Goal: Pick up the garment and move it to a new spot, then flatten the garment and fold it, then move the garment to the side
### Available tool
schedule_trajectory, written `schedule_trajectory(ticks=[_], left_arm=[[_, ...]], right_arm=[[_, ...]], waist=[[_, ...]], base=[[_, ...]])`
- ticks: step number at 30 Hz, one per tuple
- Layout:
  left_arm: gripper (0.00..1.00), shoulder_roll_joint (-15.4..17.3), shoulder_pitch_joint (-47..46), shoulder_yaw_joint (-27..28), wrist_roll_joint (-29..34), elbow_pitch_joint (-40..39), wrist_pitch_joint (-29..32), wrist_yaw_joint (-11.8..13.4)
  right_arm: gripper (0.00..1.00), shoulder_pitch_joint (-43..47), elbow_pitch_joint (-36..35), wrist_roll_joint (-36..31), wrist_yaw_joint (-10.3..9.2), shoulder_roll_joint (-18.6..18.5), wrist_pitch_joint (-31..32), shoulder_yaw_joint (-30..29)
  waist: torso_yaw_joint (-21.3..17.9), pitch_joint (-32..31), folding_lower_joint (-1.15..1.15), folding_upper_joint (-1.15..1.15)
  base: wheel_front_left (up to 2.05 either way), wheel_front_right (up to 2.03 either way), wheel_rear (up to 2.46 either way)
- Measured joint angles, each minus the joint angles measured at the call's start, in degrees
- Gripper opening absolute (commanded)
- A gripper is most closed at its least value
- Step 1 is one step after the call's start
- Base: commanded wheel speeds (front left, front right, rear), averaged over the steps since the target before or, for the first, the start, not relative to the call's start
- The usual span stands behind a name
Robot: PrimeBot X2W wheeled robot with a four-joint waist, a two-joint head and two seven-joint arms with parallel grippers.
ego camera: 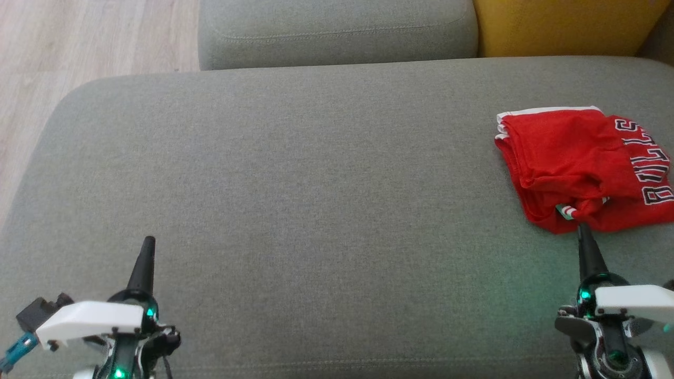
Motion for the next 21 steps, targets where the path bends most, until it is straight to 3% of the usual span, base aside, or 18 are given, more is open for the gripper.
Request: schedule_trajectory(ticks=[21], left_arm=[[0.0, -1.5, -1.2, 3.1, -13.9, 1.0, 3.1, -1.3]], right_arm=[[0.0, -1.2, 1.8, 14.4, 0.0, 0.0, 0.5, -1.3]], waist=[[-0.6, -0.3, 0.0, 0.0]], base=[[0.0, 0.0, 0.0]])
